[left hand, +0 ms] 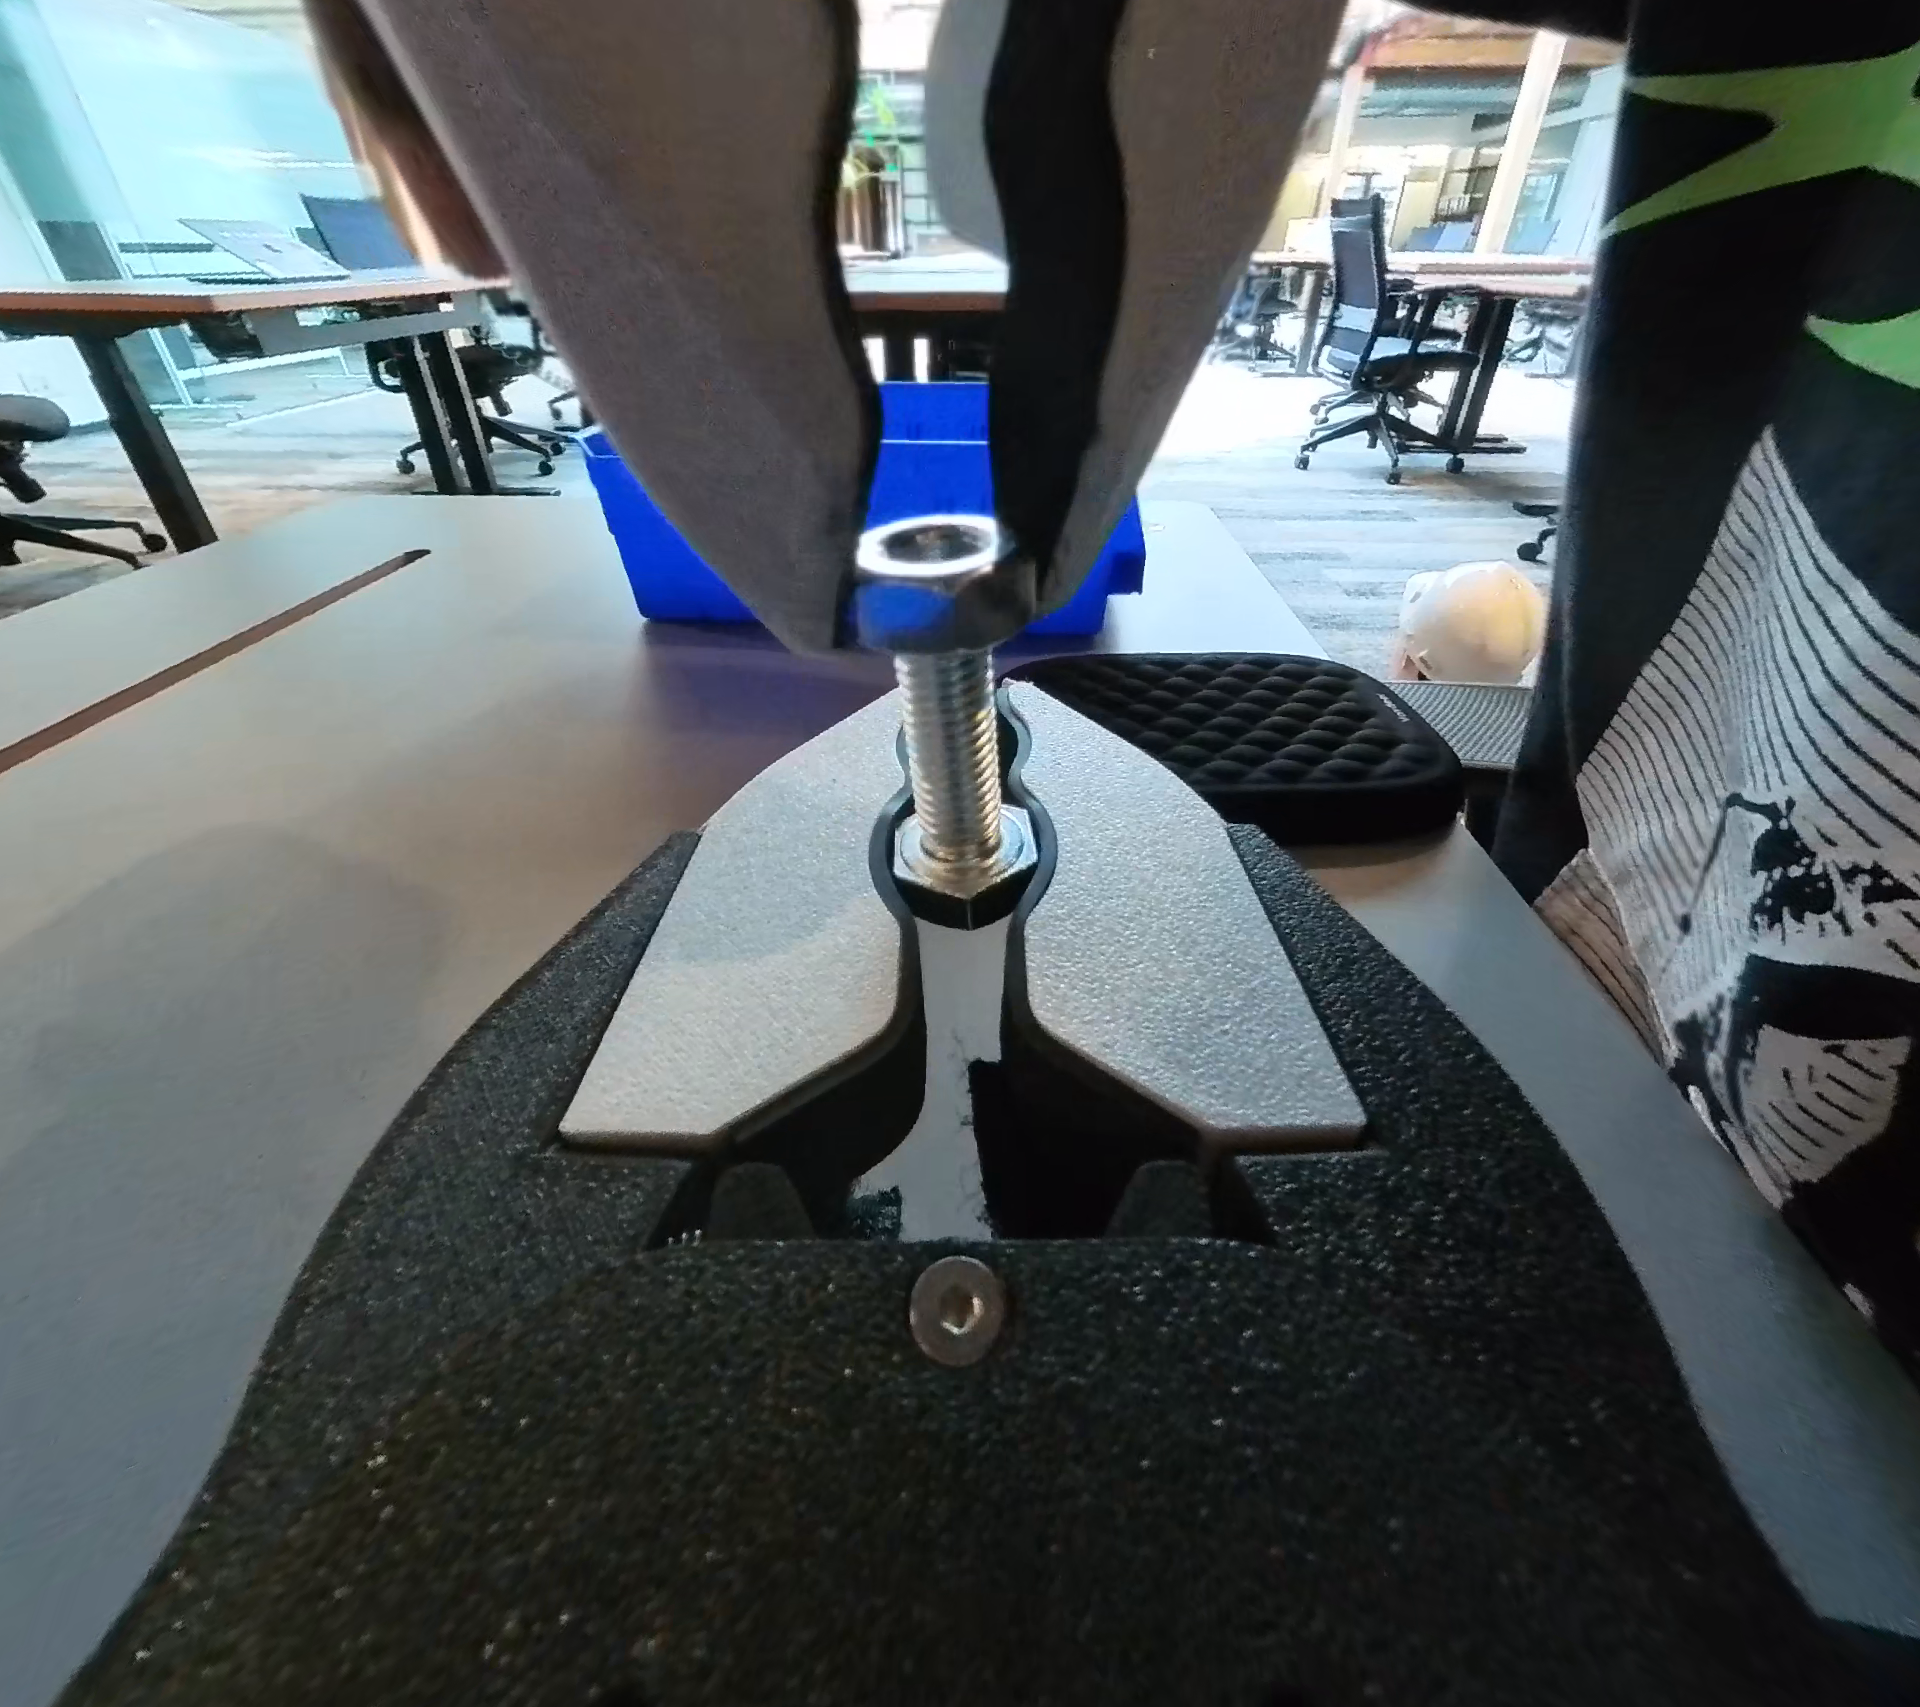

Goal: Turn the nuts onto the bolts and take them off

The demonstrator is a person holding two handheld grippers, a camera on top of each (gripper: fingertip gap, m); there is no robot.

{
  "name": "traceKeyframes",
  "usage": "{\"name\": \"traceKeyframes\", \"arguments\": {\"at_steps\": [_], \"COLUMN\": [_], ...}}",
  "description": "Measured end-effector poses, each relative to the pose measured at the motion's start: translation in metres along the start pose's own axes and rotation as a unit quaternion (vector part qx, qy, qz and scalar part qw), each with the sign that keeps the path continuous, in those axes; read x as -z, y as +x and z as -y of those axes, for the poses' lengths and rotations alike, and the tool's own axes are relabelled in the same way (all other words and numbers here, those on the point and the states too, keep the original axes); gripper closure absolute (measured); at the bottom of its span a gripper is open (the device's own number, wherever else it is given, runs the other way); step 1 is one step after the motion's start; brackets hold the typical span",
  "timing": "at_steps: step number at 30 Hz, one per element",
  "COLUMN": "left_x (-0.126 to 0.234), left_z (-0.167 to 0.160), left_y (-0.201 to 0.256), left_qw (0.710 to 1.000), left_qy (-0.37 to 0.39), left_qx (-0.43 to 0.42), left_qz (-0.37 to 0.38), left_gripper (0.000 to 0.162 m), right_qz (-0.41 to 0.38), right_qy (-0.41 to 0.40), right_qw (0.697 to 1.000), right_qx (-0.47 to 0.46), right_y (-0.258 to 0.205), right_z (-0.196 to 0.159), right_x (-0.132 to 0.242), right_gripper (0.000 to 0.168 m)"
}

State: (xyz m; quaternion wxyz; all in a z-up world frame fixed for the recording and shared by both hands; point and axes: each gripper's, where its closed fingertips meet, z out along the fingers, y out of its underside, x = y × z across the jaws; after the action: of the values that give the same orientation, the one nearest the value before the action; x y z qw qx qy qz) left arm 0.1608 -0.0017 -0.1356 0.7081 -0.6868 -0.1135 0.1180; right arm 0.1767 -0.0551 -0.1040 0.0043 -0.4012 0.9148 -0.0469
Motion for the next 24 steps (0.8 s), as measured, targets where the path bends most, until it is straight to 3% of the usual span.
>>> {"name": "traceKeyframes", "arguments": {"at_steps": [3,6,8,11,15,21,24], "left_x": [0.000,0.000,0.000,0.000,0.000,-0.001,-0.001], "left_z": [0.000,0.001,0.002,0.002,0.003,0.003,0.003], "left_y": [0.000,0.000,0.000,0.000,0.001,0.001,0.001], "left_qw": [1.000,1.000,1.000,1.000,1.000,1.000,1.000], "left_qy": [0.000,0.004,0.005,0.007,0.009,0.009,0.009], "left_qx": [-0.001,0.000,0.001,-0.001,-0.002,-0.001,-0.001], "left_qz": [0.002,0.002,0.001,-0.001,-0.003,-0.006,-0.006], "left_gripper": [0.151,0.151,0.152,0.152,0.151,0.151,0.151], "right_qz": [0.002,-0.003,0.001,0.018,0.027,0.045,0.048], "right_qy": [0.016,0.026,0.023,0.038,0.023,0.041,0.038], "right_qw": [0.989,0.987,0.994,0.998,0.961,0.947,0.942], "right_qx": [-0.150,-0.157,-0.108,0.056,0.274,0.315,0.330], "right_y": [-0.001,0.000,-0.001,-0.003,-0.006,-0.001,-0.002], "right_z": [0.000,0.001,0.001,0.006,0.000,0.007,0.008], "right_x": [-0.001,-0.001,0.000,0.009,0.013,0.007,0.002], "right_gripper": [0.150,0.148,0.128,0.122,0.128,0.135,0.148]}}
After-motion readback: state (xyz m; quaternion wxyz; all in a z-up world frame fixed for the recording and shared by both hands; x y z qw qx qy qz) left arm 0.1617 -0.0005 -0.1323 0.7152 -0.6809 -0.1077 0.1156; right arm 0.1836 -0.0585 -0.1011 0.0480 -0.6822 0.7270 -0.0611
